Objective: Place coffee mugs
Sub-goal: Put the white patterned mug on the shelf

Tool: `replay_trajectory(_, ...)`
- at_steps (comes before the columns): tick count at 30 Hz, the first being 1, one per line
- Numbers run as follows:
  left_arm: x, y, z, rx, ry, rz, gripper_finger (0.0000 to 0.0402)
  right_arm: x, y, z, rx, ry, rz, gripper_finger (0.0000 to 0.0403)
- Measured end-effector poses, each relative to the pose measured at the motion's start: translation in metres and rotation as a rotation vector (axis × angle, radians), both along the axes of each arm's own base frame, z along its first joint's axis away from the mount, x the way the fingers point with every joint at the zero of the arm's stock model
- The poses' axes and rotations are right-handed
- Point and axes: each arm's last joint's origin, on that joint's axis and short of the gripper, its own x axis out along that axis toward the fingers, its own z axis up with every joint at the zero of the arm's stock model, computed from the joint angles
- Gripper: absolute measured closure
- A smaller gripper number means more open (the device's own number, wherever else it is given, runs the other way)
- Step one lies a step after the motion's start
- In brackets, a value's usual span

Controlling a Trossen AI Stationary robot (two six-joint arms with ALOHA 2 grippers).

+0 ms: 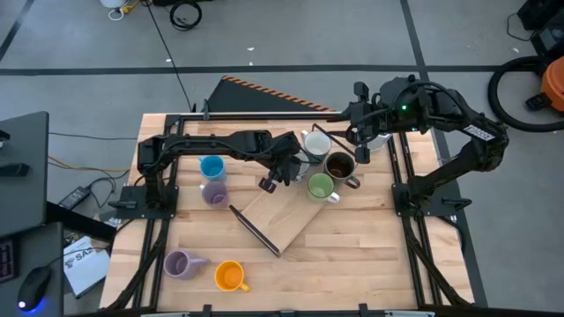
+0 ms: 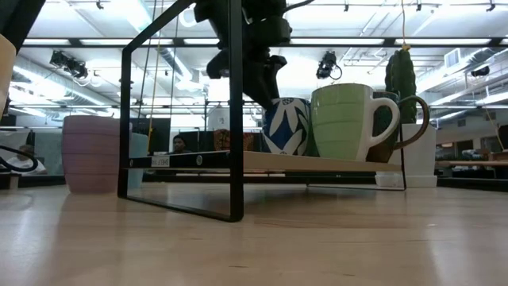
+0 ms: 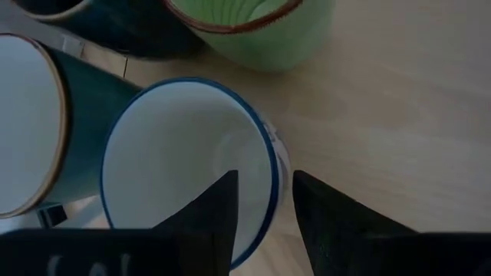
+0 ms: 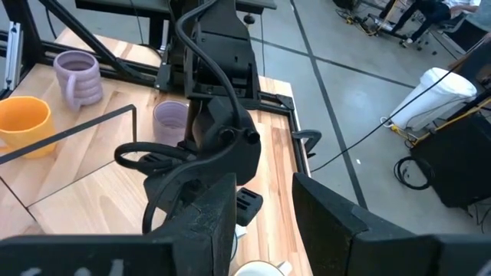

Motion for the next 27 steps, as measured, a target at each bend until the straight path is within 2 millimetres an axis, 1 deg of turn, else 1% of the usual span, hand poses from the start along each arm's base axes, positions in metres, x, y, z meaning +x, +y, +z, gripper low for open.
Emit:
replay_trajectory(8, 0.001, -0.002, 0.0, -0.011, -0.007, 0.012, 0.0315, 0.0, 0.0, 0.0, -0.002, 0.0, 0.001, 0.0268)
replay_trajectory(14, 0.004, -0.008, 0.002, -0.025, -0.036, 0.022, 0.0344, 0.0, 0.0, 0.0, -0.002, 0.0, 0.001, 0.0268)
replay_trajectory(18, 0.006, -0.012, 0.003, -0.049, -0.06, 0.053, 0.0355, 0.0, 0.0, 0.0, -0.002, 0.0, 0.001, 0.0268)
replay_trajectory(27, 0.007, -0.012, 0.004, -0.088, -0.077, 0.158, 0.0372, 0.0, 0.0, 0.0, -0.002, -0.004, 0.002, 0.0268)
